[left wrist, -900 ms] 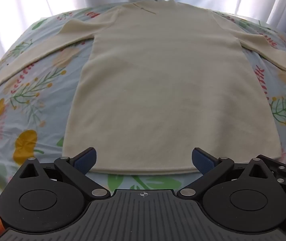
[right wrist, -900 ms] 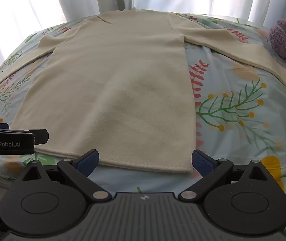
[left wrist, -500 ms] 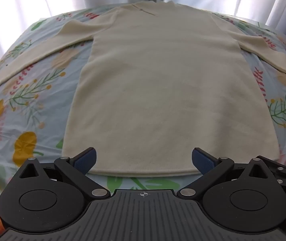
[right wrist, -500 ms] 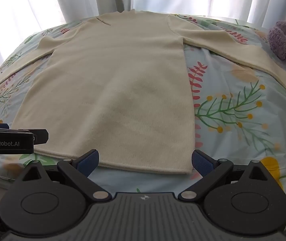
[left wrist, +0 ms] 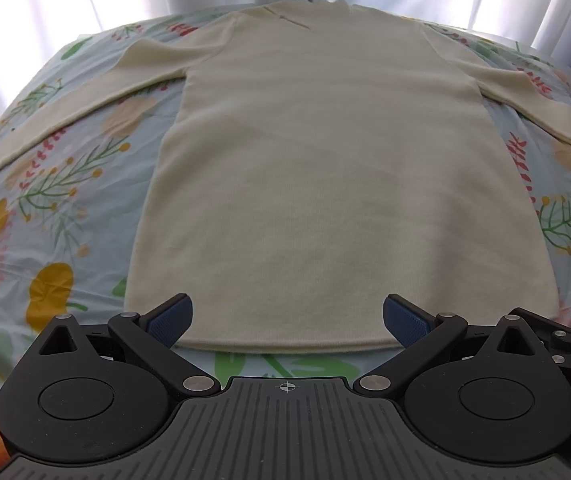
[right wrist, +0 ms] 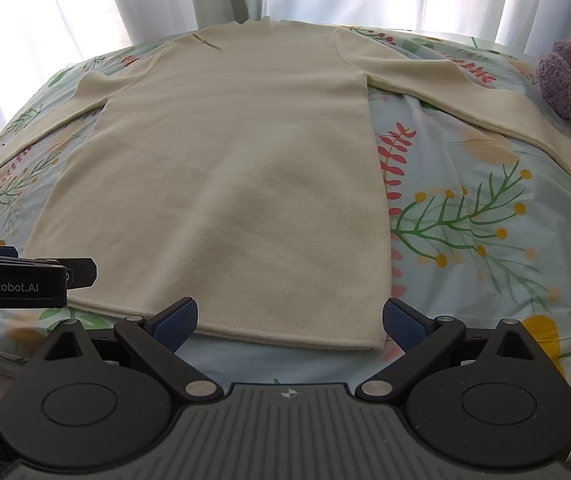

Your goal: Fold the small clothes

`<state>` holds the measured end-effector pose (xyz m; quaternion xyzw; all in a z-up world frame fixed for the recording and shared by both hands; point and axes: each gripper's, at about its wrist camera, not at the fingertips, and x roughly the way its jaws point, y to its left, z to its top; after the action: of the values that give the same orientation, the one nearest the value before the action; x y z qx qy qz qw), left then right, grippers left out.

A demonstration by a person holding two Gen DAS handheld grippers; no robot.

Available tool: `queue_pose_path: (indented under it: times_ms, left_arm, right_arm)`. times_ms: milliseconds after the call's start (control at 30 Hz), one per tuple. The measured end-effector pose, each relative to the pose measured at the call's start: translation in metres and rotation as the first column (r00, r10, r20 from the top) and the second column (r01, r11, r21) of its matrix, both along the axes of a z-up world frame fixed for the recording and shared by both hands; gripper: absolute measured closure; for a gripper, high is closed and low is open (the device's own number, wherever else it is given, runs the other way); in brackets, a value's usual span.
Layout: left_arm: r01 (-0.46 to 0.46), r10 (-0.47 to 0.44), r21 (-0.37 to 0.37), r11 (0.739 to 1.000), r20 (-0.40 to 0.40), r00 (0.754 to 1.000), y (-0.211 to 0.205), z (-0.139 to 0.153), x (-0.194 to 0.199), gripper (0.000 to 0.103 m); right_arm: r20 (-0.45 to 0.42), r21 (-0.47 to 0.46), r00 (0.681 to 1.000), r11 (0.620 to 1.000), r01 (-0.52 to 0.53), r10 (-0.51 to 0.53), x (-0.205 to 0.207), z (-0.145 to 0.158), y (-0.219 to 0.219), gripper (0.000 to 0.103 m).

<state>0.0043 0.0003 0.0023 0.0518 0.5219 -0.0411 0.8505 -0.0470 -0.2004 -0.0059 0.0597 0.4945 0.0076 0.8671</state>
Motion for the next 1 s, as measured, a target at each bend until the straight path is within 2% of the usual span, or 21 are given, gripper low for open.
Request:
queue_pose_path:
  times_ms: [1000]
  left_arm:
    - [0.001,-0.001,0.002,1.0,-0.007,1.0,-0.0003,-0.0011,0.0011,0.0]
  right_arm:
    - [-0.004,-0.001,1.0,1.0,-0.006,0.006,0.0029,-0.0021,0.0001,0.004]
